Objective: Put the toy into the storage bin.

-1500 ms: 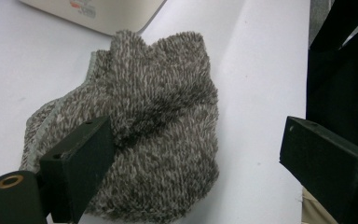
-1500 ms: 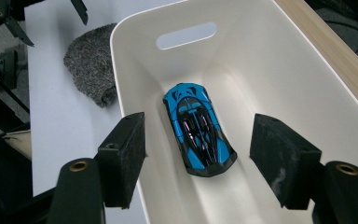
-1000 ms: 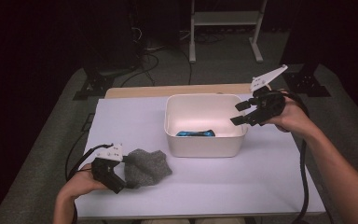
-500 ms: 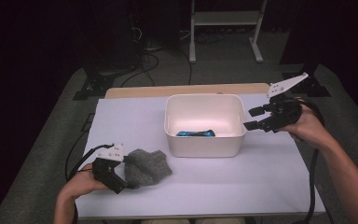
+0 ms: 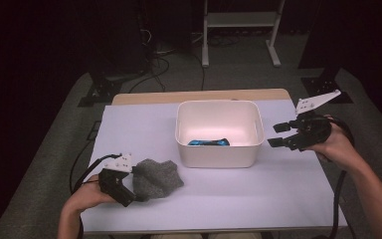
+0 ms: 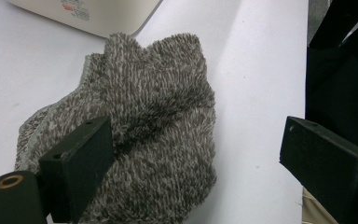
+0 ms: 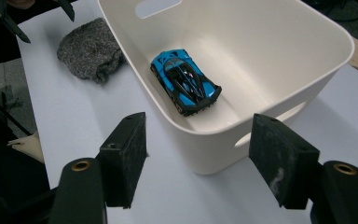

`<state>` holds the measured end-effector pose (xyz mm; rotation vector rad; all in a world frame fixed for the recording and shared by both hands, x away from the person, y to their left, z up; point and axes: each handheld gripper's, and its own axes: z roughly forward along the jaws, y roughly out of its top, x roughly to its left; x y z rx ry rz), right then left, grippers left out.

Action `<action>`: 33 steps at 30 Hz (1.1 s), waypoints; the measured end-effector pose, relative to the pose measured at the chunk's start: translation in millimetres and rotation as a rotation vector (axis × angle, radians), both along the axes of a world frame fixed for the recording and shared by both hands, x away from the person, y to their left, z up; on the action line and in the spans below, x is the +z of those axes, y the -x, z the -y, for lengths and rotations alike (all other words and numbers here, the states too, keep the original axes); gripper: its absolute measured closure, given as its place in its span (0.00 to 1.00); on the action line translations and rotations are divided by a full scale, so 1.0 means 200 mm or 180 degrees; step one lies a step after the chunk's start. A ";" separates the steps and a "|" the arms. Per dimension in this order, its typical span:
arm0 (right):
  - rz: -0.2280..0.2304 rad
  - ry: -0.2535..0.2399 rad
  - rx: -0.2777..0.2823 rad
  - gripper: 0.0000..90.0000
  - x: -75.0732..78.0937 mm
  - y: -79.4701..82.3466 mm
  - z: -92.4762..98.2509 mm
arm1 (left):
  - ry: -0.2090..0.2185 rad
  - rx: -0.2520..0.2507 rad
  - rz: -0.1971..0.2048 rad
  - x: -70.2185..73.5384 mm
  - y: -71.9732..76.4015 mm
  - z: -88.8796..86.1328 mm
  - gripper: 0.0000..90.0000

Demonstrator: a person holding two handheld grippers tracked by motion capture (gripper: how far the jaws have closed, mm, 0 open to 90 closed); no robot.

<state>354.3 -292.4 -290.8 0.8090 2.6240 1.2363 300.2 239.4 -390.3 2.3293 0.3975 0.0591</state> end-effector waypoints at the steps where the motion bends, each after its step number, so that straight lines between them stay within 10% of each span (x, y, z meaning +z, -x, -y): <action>1: -0.0005 0.0003 -0.0002 0.39 -0.01 0.00 0.00 | 0.0014 0.0009 0.0003 0.00 0.00 0.00 0.10; 33: -0.0195 -0.0106 -0.0166 0.39 -0.31 0.13 0.10 | 0.0033 0.0048 0.0059 0.01 0.01 -0.01 0.10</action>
